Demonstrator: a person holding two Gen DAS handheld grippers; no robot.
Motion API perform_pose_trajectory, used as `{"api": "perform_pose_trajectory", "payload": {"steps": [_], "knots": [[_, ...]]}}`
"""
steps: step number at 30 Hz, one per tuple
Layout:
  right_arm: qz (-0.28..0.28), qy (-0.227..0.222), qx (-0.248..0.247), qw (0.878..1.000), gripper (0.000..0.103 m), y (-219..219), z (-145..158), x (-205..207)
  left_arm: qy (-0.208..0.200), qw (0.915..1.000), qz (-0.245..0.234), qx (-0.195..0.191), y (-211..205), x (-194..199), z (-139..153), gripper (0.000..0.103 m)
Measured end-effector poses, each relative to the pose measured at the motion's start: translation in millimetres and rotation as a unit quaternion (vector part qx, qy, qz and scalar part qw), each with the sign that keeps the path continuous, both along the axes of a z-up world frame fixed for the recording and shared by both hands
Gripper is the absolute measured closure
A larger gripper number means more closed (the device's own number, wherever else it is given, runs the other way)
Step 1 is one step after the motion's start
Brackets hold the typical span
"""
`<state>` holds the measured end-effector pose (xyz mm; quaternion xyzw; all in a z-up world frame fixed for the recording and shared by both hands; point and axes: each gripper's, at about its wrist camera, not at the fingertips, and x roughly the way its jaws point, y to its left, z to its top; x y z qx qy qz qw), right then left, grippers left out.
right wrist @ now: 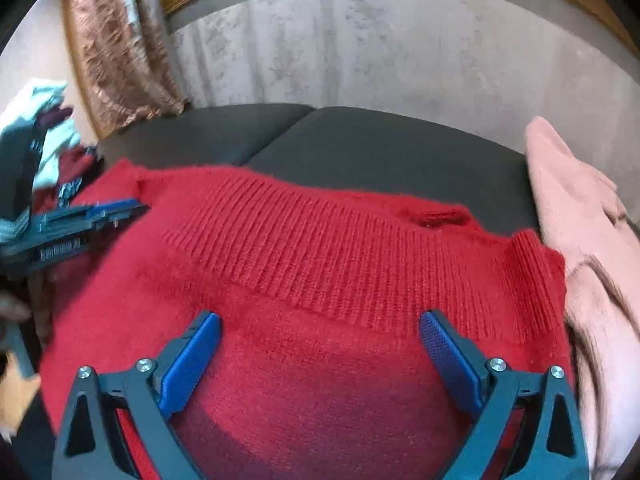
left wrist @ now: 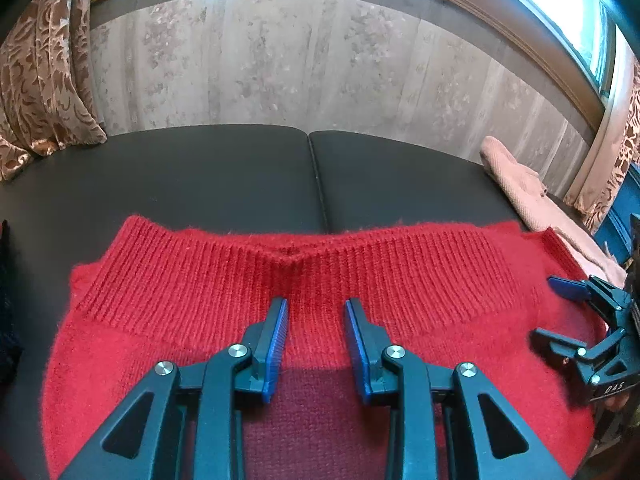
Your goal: Fold clothes
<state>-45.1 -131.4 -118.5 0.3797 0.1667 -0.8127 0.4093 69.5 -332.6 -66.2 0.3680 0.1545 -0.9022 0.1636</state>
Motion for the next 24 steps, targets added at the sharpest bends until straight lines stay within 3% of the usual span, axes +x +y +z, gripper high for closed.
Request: {"api": "perform_pose_trajectory", "payload": {"steps": [5,11,14,17,21,24], "knots": [[0.006,0.004,-0.001,1.0,0.0,-3,-1,-15,0.003,1.0,-0.005,0.0,2,11,2,0.073],[0.008,0.01,-0.003,1.0,0.0,17,-9,-36,-0.021,0.9975,-0.022,-0.064,27,44,16,0.073],[0.008,0.012,-0.004,1.0,0.0,21,-8,-32,0.007,0.9995,-0.01,-0.029,16,81,22,0.073],[0.008,0.013,-0.006,1.0,0.0,21,-8,-32,0.021,0.9991,0.035,0.006,-13,119,17,0.07],[0.011,0.015,-0.006,1.0,0.0,17,-9,-34,-0.008,0.999,0.04,0.02,-47,137,3,0.067],[0.012,0.017,-0.007,1.0,0.0,14,-10,-36,-0.009,0.9981,0.034,0.051,-69,143,-6,0.066]]}}
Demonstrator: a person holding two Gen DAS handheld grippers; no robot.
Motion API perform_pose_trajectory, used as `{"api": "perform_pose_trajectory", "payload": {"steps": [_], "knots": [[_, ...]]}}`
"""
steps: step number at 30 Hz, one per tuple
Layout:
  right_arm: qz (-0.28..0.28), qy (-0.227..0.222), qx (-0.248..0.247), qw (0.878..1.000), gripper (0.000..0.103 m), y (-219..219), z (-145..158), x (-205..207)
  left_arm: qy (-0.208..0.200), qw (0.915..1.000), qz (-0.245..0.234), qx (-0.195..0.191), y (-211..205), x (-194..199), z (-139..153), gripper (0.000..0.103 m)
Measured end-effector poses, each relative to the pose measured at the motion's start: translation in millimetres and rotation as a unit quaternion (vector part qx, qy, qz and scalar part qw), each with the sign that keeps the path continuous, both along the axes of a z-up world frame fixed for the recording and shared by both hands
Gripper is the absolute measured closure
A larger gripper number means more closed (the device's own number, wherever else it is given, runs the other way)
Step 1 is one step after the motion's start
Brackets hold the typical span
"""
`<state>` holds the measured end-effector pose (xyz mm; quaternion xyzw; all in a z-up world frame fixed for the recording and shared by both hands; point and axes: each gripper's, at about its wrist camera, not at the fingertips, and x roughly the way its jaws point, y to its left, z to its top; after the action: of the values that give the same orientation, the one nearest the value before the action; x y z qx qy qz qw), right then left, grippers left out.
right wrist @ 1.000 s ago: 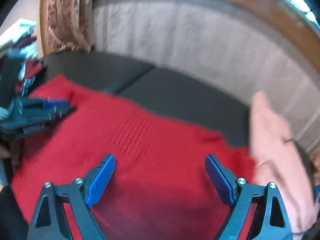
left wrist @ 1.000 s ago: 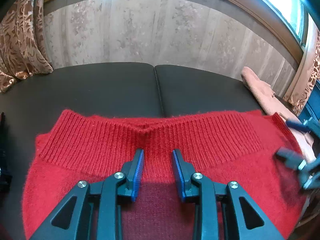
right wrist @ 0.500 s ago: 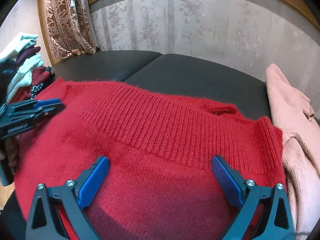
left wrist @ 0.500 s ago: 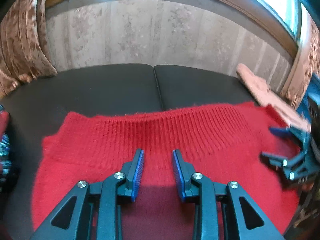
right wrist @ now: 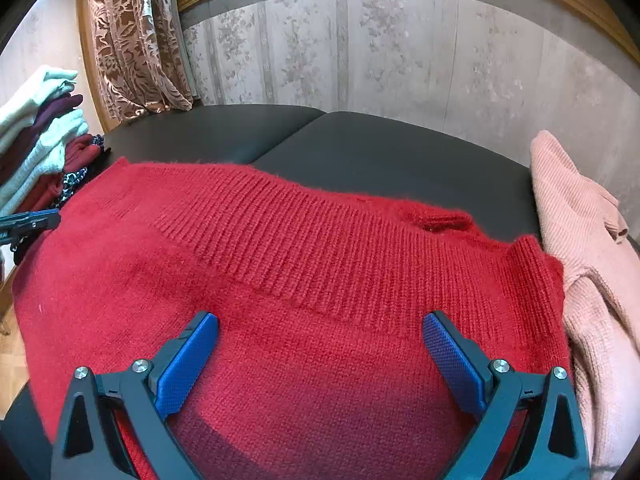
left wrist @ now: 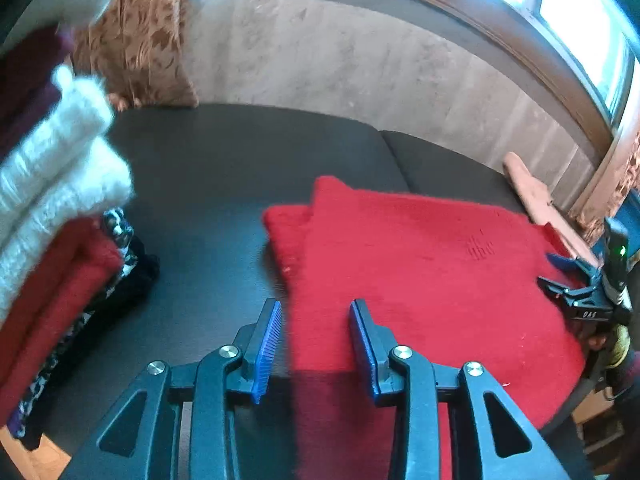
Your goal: Fold clothes
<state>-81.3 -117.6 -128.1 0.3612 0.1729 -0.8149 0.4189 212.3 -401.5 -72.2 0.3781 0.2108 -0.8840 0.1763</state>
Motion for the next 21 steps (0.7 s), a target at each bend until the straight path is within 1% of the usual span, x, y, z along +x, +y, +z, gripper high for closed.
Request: {"api": "perform_pose_trajectory", "payload": {"steps": [1,3,4,6,9,11,14,15,16,18,19,21], "knots": [[0.0,0.0,-0.001,1.0,0.0,-1,0,0,0.002,0.9998,-0.008,0.016,-7,-2,-3,0.066],[0.0,0.0,-0.001,1.0,0.0,-3,-1,0,0.005,0.9986,-0.02,0.048,-20,-7,-11,0.06],[0.001,0.0,-0.002,1.0,0.0,-4,-1,0,0.007,0.9977,-0.025,0.063,-24,-9,-14,0.059],[0.001,0.0,-0.003,1.0,0.0,-4,-1,0,0.003,0.9955,-0.037,0.087,-31,-17,-26,0.052],[0.001,-0.002,-0.006,1.0,0.0,-3,-1,0,0.001,0.9953,-0.029,0.092,-42,-23,-28,0.05],[0.001,-0.004,-0.011,1.0,0.0,-1,-1,-1,-0.01,0.9967,-0.024,0.077,-42,-19,-25,0.05],[0.001,-0.006,-0.015,1.0,0.0,0,0,-1,-0.024,0.997,-0.047,0.056,-32,-14,-27,0.05],[0.001,-0.005,-0.015,1.0,0.0,0,0,-1,-0.022,0.9969,-0.05,0.056,-31,-14,-28,0.05],[0.001,-0.005,-0.015,1.0,0.0,0,0,-1,-0.016,0.9968,-0.049,0.061,-32,-15,-29,0.049],[0.001,-0.004,-0.015,1.0,0.0,0,0,0,0.006,0.9952,-0.043,0.088,-37,-21,-32,0.046],[0.001,-0.003,-0.015,1.0,0.0,0,1,0,0.014,0.9943,-0.042,0.097,-37,-24,-34,0.043],[0.0,-0.002,-0.015,1.0,0.0,0,1,1,0.018,0.9935,-0.054,0.098,-33,-34,-35,0.042]]}}
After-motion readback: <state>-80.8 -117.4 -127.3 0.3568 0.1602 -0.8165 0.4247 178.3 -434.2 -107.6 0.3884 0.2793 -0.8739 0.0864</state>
